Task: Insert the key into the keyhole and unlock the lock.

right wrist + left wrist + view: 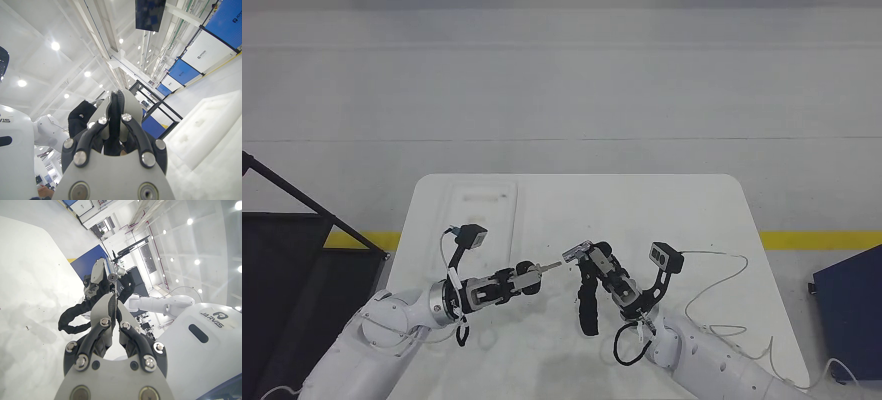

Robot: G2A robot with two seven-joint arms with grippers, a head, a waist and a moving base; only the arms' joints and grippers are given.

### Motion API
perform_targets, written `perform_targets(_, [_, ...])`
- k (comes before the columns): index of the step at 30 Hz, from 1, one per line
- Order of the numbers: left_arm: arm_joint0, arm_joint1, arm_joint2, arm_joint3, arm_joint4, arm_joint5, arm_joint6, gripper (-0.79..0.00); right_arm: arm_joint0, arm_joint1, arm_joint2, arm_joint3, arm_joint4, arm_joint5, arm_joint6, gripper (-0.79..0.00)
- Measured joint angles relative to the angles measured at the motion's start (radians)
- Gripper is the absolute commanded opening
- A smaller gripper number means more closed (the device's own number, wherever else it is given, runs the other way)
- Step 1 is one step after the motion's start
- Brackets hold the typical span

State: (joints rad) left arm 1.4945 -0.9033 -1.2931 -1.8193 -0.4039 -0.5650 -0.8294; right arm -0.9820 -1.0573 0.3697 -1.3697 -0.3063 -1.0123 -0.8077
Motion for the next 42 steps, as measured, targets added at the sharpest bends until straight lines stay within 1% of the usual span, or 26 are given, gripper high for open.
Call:
perform_targets(12, [-0.014, -0.009, 0.016, -0.006, 0.026, 0.023, 0.021, -0.785, 0.000, 0.000, 0.000, 0.000, 0.000, 0.000, 0.000, -0.785])
perform_targets(20, [-0.022, -0.015, 0.022, 0.007, 0.027, 0.029, 0.027, -0.785, 0.000, 0.000, 0.000, 0.000, 0.000, 0.000, 0.000, -0.785])
perform_targets(31, [-0.005, -0.015, -0.004, -0.010, 0.037, 0.042, 0.026, -0.785, 0.000, 0.000, 0.000, 0.000, 0.000, 0.000, 0.000, -0.785])
perform_targets(42, [0.009, -0.019, -0.014, -0.039, 0.076, 0.062, 0.054, -0.785, 0.000, 0.000, 0.000, 0.000, 0.000, 0.000, 0.000, -0.785])
